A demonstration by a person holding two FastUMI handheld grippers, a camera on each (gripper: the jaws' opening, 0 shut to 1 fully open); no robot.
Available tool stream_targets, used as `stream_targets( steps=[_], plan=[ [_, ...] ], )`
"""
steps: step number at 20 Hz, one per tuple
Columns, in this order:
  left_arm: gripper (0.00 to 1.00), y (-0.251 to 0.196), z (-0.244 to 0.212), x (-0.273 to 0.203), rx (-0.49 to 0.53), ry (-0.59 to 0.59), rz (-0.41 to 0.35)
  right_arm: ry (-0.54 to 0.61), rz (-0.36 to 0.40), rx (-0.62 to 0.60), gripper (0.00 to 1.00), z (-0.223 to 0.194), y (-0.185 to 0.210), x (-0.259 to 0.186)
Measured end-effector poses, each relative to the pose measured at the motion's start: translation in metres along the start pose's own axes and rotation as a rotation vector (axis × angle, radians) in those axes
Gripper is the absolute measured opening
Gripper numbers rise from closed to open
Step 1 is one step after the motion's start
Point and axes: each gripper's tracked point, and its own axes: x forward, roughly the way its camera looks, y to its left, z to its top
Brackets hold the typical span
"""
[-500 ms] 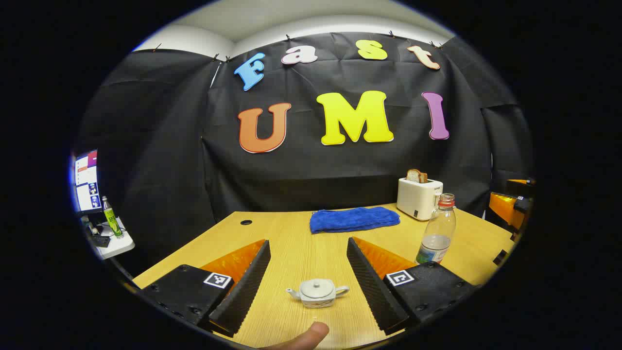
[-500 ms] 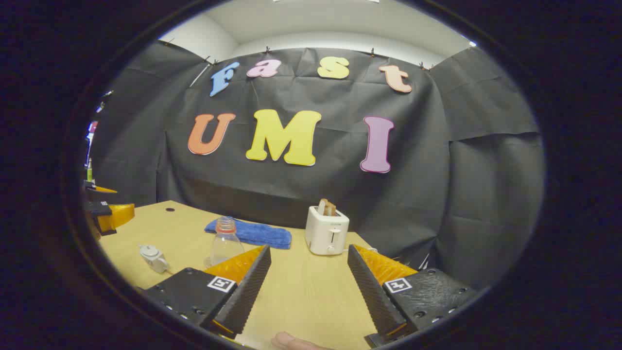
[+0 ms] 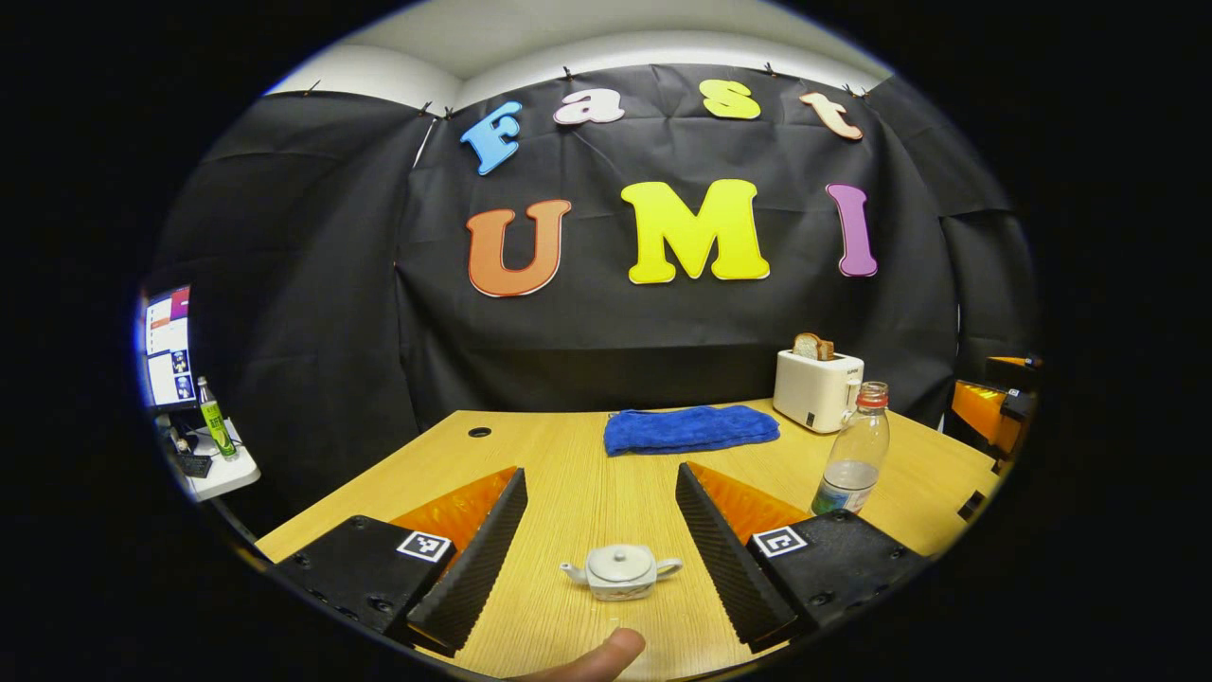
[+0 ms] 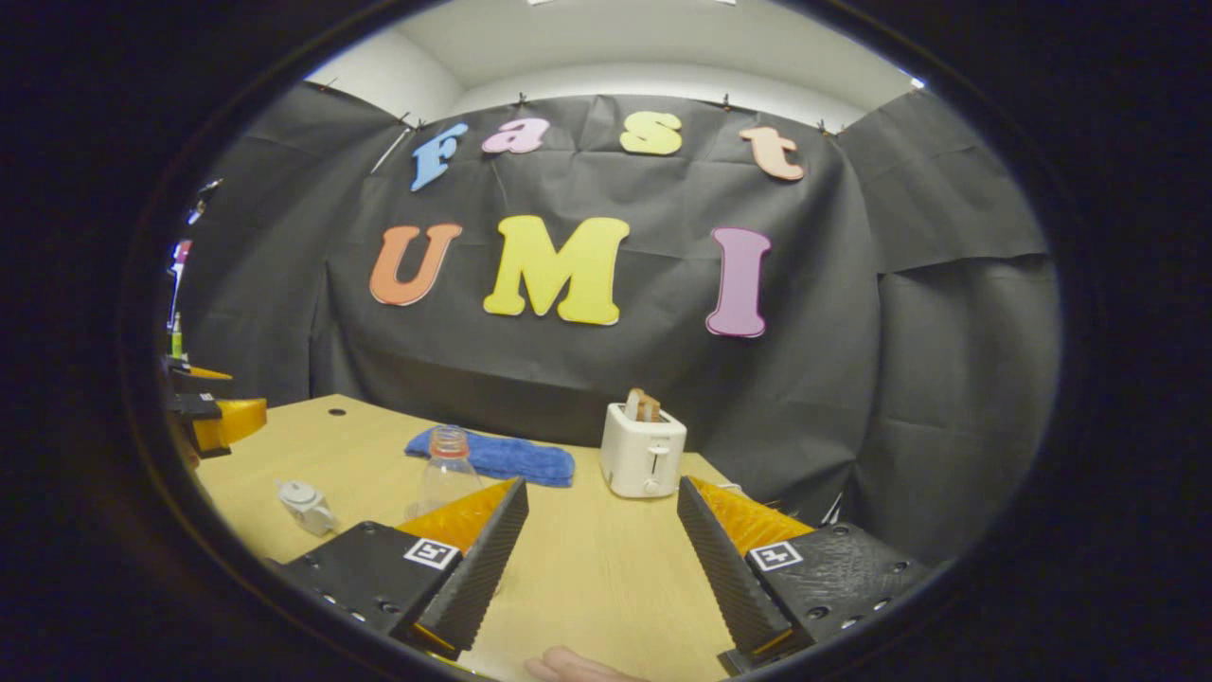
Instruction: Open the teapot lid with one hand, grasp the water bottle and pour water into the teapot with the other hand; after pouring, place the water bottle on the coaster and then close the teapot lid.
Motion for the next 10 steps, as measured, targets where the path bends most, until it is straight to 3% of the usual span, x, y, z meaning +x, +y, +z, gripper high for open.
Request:
stream_targets(
  steps=[10],
  plan=[
    [1.0,0.0004,-0.0084,0.0069,0.0,0.018,-0.003,0.008,-0.023,-0.006,0.95,-0.0028,-0.0039,0.003]
  ],
)
